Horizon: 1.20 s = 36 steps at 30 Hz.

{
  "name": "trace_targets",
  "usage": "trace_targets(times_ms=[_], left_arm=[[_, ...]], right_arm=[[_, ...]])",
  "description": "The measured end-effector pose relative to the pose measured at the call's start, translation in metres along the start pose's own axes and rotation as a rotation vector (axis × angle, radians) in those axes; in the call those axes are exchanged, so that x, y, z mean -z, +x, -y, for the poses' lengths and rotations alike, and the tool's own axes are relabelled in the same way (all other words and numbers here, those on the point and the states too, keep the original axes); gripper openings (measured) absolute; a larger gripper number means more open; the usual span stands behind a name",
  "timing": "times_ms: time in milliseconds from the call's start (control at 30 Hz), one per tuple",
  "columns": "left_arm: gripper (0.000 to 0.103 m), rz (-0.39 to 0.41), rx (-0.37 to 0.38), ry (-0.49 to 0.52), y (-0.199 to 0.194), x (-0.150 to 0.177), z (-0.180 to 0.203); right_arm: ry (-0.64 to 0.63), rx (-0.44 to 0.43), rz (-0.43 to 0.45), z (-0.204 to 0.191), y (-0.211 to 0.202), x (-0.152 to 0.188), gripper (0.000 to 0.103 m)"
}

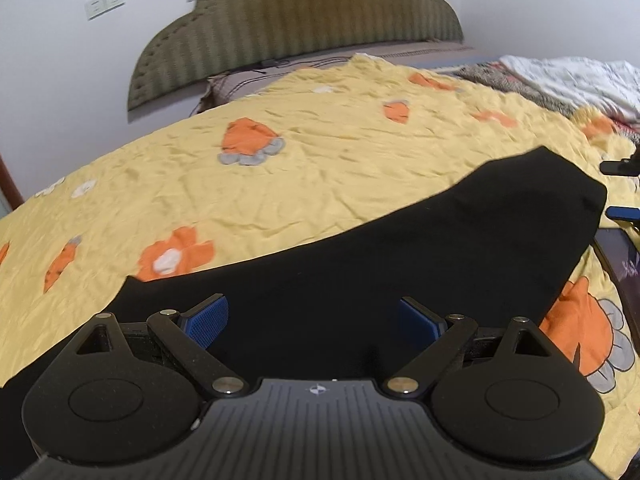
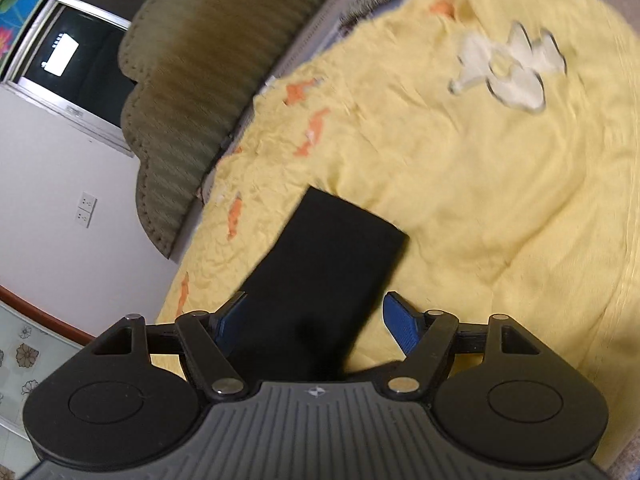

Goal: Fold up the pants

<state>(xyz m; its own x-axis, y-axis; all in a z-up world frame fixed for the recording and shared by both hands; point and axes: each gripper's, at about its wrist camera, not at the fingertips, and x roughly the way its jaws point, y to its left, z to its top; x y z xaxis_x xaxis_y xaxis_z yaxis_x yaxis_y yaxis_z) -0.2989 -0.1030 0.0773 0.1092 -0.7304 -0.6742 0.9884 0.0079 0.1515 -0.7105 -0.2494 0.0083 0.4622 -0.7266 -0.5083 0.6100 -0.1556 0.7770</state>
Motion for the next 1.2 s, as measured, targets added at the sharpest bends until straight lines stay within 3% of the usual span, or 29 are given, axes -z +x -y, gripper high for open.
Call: trace_targets(times_ms=[233, 300, 333, 367, 500, 667, 800, 933, 1100, 1200], left_arm=[[0.093, -0.006, 0.016, 0.033, 0.008, -0.007, 0.017], [0.093, 0.004, 0.026, 0.043, 0.009, -0.011, 0.022], [0.093, 0.010, 0.029, 0.049, 0.009, -0.013, 0.024], [0.093, 0.016, 0.031, 0.054, 0.009, -0.015, 0.026], [0.093, 0.019, 0.056, 0.052, 0.014, -0.024, 0.030], [0.093, 0.023, 0.109, -0.041, 0.023, -0.038, 0.022], [0.094, 0.000, 0.275, -0.248, 0.038, -0.059, 0.007], [0.094, -0.092, 0.473, -0.456, 0.074, -0.079, 0.008], [0.094, -0.131, 0.626, -0.511, 0.108, -0.103, 0.040], [0.096, -0.195, 0.740, -0.583, 0.130, -0.110, 0.060]], right_arm=[[-0.001, -0.029, 0.005, -0.002, 0.013, -0.012, 0.072], [-0.020, -0.009, 0.018, -0.004, 0.020, -0.015, 0.055], [-0.022, 0.017, 0.020, -0.003, 0.023, -0.017, 0.031], [-0.016, 0.032, 0.026, -0.001, 0.026, -0.017, 0.016], [-0.054, 0.025, 0.056, -0.007, 0.020, -0.016, 0.011], [-0.328, 0.048, 0.111, -0.065, 0.008, -0.006, 0.011], [-0.597, 0.090, 0.137, -0.114, 0.005, 0.020, 0.011], [-0.738, 0.117, 0.122, -0.132, 0.010, 0.038, 0.011], [-0.906, 0.105, 0.080, -0.148, 0.009, 0.071, 0.011], [-0.975, 0.099, 0.070, -0.155, 0.007, 0.085, 0.011]])
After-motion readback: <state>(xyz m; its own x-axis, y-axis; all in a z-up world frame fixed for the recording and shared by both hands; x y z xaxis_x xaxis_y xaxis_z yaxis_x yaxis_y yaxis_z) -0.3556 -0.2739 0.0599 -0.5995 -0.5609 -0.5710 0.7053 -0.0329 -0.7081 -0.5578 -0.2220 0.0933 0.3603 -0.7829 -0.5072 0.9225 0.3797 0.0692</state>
